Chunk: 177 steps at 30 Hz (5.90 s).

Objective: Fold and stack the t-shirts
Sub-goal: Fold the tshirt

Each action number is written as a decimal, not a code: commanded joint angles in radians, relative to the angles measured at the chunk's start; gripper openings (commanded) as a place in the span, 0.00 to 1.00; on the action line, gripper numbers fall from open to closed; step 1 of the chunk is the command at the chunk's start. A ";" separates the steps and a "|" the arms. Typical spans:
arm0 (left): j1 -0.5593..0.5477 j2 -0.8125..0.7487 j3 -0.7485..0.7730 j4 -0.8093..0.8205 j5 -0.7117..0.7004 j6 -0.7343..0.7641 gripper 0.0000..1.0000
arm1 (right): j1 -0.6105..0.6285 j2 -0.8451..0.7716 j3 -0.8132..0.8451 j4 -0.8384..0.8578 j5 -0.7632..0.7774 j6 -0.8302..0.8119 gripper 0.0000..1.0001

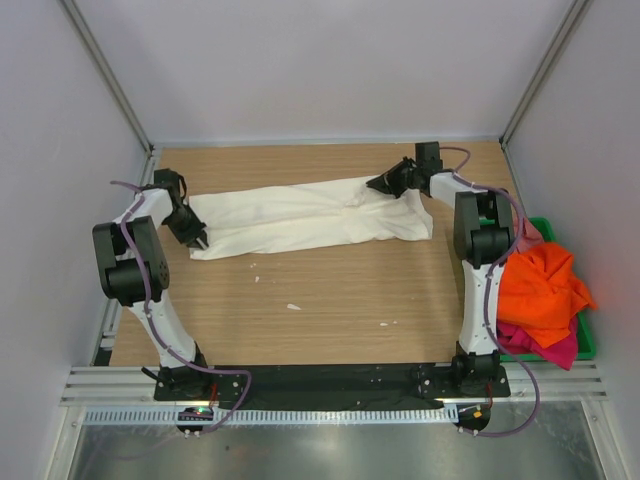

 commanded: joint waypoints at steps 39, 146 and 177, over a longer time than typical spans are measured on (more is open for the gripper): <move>0.001 -0.010 -0.209 0.017 0.005 -0.084 0.32 | 0.068 -0.258 -0.073 -0.448 0.499 -0.439 0.69; -0.510 -0.597 -0.582 -0.001 0.397 -0.343 0.63 | 0.352 -0.697 -0.460 -0.585 0.068 -0.585 0.88; -0.568 -0.581 -0.850 0.114 0.445 -0.403 0.58 | 0.476 -1.050 -1.309 -0.026 -0.058 -0.132 0.62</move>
